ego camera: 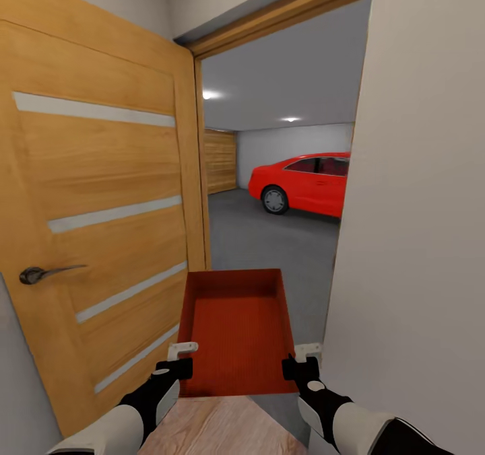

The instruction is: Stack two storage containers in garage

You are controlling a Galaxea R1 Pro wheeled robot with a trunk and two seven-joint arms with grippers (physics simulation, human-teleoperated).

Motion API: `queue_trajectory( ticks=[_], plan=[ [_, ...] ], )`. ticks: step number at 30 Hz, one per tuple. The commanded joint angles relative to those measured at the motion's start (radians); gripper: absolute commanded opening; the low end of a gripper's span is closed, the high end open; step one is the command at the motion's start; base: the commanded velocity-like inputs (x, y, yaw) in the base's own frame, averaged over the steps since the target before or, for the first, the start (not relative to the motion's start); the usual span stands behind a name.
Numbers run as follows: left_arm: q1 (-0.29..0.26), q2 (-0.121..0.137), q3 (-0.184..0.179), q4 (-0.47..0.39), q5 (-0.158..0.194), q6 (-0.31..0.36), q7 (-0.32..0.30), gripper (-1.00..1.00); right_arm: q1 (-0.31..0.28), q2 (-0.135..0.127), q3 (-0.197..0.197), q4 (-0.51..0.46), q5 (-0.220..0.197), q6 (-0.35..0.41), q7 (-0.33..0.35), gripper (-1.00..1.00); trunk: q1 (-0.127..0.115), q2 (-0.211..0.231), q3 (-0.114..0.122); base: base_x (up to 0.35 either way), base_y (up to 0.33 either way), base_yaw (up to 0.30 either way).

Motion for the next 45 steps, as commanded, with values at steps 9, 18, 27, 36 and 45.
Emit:
queue_trajectory(
  ticks=[9,18,27,36,45],
  plan=[
    [-0.001,0.036,0.036,-0.008,0.015,-0.001,0.004,-1.00,0.000,-0.007,-0.092,0.002,-0.004,-0.001,-0.002,-1.00,0.001,-0.001,-0.002,0.199,0.261,-0.215],
    [-0.001,0.036,0.036,-0.009,0.015,-0.001,0.004,-1.00,0.000,-0.006,-0.092,0.002,-0.004,-0.001,-0.002,-1.00,0.001,-0.001,-0.002,0.200,0.261,-0.105],
    [-0.001,0.036,0.036,-0.009,0.015,-0.001,0.004,-1.00,0.000,-0.006,-0.092,0.002,-0.004,-0.001,-0.002,-1.00,0.001,-0.001,-0.002,0.200,0.250,-0.282],
    [-0.001,0.036,0.036,-0.009,0.015,-0.002,0.004,-1.00,0.000,-0.006,-0.092,0.002,-0.004,-0.001,-0.002,-1.00,0.001,-0.001,-0.002,0.200,0.198,-0.288],
    [-0.001,0.036,0.036,-0.010,0.015,-0.002,0.004,-1.00,0.000,-0.006,-0.092,0.002,-0.004,-0.001,-0.002,-1.00,0.001,-0.001,-0.002,0.200,0.186,-0.161]
  ],
)
